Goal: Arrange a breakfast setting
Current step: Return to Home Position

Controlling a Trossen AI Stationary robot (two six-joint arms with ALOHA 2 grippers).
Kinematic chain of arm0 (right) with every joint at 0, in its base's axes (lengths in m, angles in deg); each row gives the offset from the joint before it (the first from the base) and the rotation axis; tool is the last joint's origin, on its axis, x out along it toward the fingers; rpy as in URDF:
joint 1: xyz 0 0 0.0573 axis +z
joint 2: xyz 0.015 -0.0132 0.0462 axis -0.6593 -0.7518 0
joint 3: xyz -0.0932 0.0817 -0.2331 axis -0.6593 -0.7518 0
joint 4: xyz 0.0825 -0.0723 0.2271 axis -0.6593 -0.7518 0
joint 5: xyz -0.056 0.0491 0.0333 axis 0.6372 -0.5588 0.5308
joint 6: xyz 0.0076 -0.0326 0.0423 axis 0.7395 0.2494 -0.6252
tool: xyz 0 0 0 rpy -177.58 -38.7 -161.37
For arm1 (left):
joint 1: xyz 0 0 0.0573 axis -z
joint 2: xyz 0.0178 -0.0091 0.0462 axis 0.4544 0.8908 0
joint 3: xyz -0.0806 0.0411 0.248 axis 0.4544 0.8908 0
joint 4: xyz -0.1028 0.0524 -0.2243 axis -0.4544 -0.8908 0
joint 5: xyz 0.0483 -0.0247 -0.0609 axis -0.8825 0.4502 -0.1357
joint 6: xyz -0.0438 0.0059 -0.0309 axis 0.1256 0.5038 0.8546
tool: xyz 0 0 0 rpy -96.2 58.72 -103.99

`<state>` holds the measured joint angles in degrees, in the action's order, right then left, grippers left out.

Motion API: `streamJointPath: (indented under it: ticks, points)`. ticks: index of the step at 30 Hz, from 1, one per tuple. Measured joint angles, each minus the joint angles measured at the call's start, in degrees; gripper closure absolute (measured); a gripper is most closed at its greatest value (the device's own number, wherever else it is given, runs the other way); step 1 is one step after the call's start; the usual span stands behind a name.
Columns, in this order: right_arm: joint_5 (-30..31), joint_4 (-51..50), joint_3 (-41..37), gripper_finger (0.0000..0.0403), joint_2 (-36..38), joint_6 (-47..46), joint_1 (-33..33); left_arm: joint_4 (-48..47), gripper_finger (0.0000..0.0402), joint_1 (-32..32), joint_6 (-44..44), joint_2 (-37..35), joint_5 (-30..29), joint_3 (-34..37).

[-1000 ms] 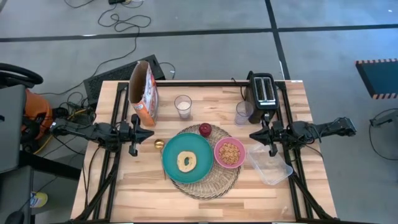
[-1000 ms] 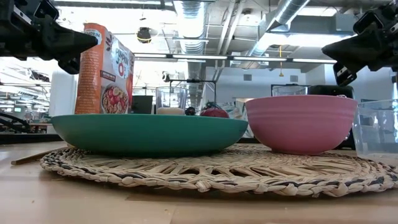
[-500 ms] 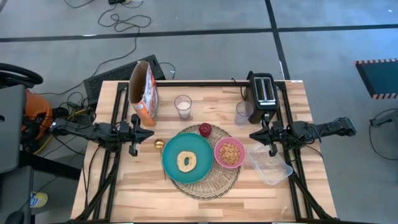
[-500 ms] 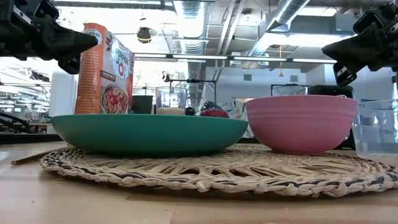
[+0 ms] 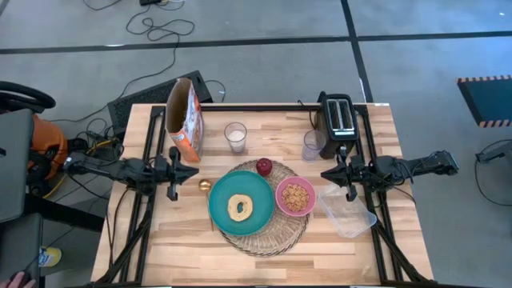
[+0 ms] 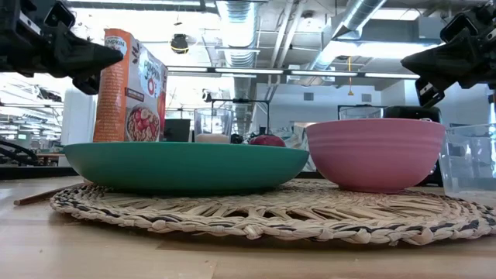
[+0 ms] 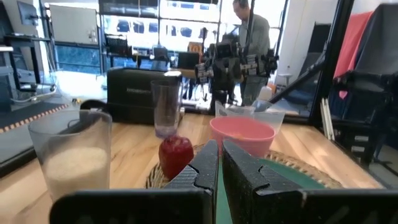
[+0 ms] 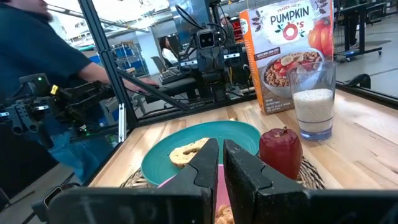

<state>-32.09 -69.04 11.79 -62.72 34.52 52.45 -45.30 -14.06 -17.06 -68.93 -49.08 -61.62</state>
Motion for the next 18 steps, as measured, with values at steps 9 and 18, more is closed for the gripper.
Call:
streamJointPath:
  ticks: [9, 18]
  points:
    - [0.00, 0.00, 0.00, 0.0350, 0.00, 0.00, 0.02, -0.93, 0.0395, 0.00, 0.00, 0.09, 0.18, -0.26]
    - [0.00, 0.00, 0.00, 0.0350, 0.00, 0.00, 0.00, -1.17, 0.0395, 0.00, 0.00, 0.09, 0.17, -0.36]
